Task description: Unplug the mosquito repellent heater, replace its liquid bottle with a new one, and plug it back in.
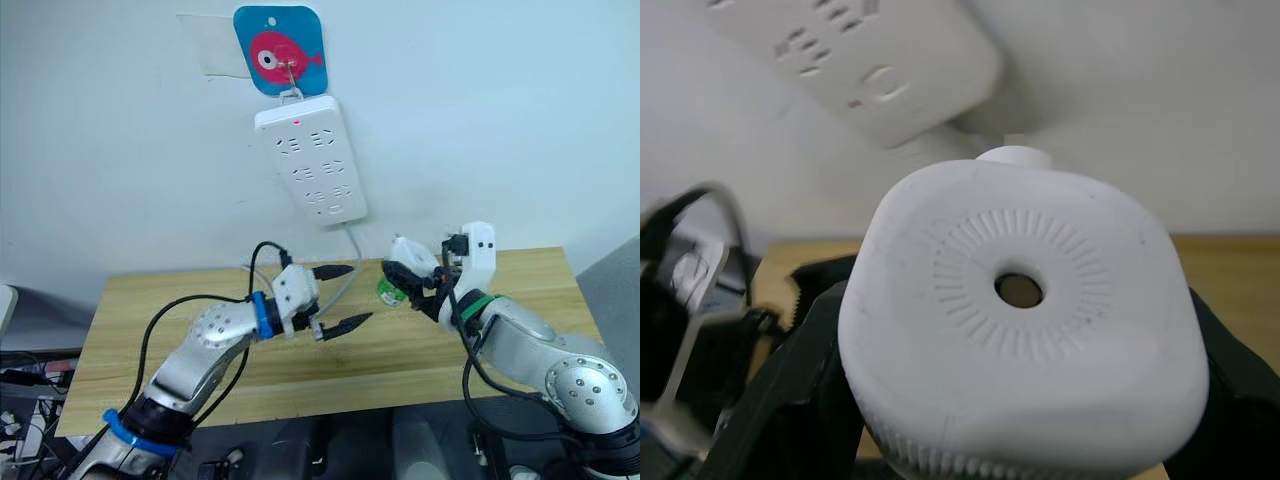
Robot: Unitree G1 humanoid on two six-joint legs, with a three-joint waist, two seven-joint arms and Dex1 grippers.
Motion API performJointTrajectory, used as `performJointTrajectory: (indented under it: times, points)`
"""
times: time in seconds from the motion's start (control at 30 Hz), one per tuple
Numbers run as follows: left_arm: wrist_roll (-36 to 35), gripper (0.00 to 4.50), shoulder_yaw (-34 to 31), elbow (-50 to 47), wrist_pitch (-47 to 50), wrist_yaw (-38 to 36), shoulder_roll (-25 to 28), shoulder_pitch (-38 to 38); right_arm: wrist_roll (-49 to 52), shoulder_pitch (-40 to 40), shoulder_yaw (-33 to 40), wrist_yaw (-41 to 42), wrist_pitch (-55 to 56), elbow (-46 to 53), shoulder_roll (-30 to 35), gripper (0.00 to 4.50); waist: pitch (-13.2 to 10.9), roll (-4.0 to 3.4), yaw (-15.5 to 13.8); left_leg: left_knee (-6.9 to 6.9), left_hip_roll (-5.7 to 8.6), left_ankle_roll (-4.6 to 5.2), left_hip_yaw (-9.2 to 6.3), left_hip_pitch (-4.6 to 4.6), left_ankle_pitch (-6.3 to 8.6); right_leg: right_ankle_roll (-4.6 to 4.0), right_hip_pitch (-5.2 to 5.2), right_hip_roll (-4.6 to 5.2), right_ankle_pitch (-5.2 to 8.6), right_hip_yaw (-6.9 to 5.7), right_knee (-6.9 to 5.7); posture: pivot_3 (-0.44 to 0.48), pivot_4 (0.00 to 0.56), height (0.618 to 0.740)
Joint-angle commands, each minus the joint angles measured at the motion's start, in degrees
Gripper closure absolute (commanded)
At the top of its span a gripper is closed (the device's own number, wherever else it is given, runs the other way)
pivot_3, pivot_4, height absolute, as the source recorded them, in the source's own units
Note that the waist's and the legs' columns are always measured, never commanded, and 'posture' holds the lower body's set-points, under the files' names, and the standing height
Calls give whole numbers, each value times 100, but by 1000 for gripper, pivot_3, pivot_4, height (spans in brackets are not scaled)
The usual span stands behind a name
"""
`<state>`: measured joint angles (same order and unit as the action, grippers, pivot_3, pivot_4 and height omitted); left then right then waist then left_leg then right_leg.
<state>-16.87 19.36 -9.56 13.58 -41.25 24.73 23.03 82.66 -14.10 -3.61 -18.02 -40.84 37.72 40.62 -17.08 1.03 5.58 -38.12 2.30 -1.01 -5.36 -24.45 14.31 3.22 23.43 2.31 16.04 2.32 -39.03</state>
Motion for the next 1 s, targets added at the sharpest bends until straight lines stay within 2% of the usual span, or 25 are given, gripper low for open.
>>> performJointTrajectory:
  times: [0.03,0.33,0.63,0.73,0.9,1.0]
  points:
    - [-13,0,89,-222,436,10,-222,146,-420,67,-27,292,3,315,-157,1322,0,0,4,0,0,0,3,1,0,0,0,1,0,3,0,-162,280,740]
    - [25,0,41,-271,851,-123,-605,336,-1048,151,-78,498,-210,443,-487,1322,0,0,12,0,-4,-1,6,1,-1,0,3,2,0,8,-2,-189,279,740]
    - [-26,0,-8,-374,957,-244,-594,195,-1198,151,12,487,-348,488,-740,1322,0,0,15,0,-4,-1,4,1,-1,-1,3,3,0,6,-2,-194,269,740]
    - [-33,548,15,-426,1036,-253,-610,125,-1216,129,15,479,-388,519,-788,1322,1,0,16,-1,-4,-2,5,1,-1,-1,3,4,0,6,-2,-191,267,740]
    - [39,2095,11,-448,1075,-165,-651,33,-1208,118,27,460,-444,569,-847,1322,1,0,15,-1,-4,-2,4,1,-1,-1,3,4,0,6,-2,-188,263,740]
    - [32,2221,-25,-461,1101,-151,-660,38,-1208,138,22,466,-474,600,-865,1322,2,0,14,-1,-4,-2,5,1,-1,-1,3,4,0,6,-2,-181,260,740]
